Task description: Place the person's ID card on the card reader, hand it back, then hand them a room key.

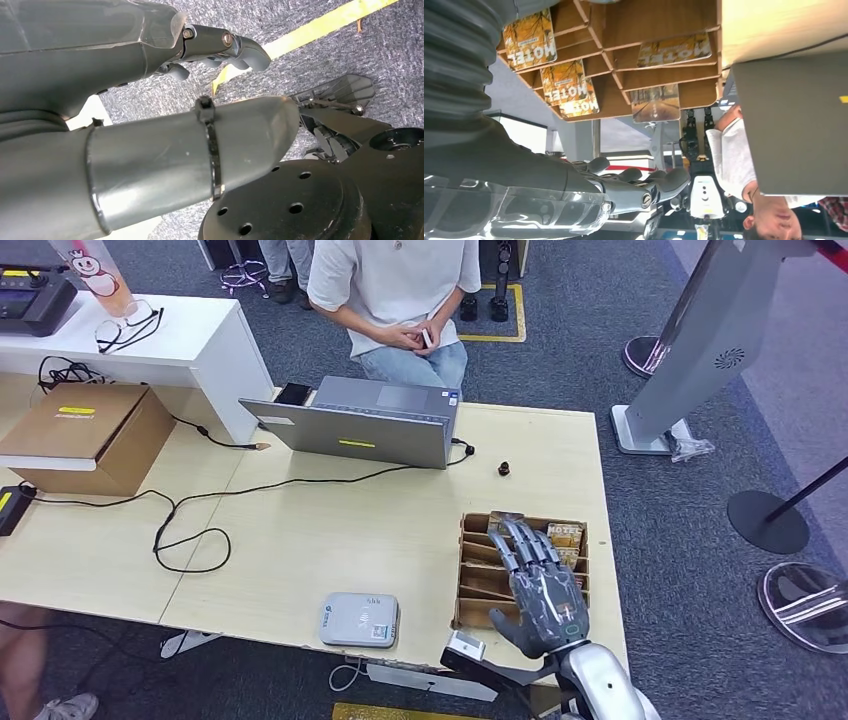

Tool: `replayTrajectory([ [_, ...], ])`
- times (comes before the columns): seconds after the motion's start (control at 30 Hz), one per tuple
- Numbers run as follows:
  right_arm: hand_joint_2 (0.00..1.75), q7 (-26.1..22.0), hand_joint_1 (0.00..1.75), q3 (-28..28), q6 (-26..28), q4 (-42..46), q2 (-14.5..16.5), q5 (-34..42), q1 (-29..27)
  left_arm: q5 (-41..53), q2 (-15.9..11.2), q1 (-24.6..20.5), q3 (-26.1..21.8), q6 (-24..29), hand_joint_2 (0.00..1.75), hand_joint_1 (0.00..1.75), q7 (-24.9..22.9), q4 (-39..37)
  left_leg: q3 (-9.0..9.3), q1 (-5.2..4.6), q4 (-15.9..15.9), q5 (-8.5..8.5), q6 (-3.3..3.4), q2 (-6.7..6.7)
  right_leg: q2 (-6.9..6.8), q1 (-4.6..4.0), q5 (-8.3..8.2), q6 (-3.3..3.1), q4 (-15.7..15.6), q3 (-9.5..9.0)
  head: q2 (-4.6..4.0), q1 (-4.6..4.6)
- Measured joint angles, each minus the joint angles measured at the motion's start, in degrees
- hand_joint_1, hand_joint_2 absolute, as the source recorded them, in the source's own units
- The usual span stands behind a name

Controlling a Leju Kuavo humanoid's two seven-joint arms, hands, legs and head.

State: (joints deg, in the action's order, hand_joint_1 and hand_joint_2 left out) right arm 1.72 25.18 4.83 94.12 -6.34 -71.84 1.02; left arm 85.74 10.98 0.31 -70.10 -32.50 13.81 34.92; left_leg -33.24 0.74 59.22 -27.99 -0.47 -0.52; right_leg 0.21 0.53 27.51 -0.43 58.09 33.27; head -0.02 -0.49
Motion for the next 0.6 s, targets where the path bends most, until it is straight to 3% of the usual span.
replayTrajectory([
  [0.1, 1.75, -0.1, 0.05, 0.7, -0.2, -0.7, 0.0, 0.1, 0.6, 0.0, -0.2, -0.1, 0.0, 0.1, 0.0, 0.0, 0.0, -0.4, 0.0, 0.0, 0.0, 0.0, 0.0, 0.0, 0.0, 0.0, 0.0, 0.0, 0.0, 0.0, 0.0, 0.01],
  [0.6, 1.75, -0.1, 0.34, 2.1, -0.8, -5.5, 0.4, 1.2, 4.9, 0.0, -0.4, -0.5, 0.0, 0.1, 0.0, 0.0, 0.0, -1.2, 0.0, 0.0, 0.0, 0.0, 0.0, -0.01, -0.01, 0.0, 0.0, 0.0, 0.0, -0.01, 0.0, -0.01],
])
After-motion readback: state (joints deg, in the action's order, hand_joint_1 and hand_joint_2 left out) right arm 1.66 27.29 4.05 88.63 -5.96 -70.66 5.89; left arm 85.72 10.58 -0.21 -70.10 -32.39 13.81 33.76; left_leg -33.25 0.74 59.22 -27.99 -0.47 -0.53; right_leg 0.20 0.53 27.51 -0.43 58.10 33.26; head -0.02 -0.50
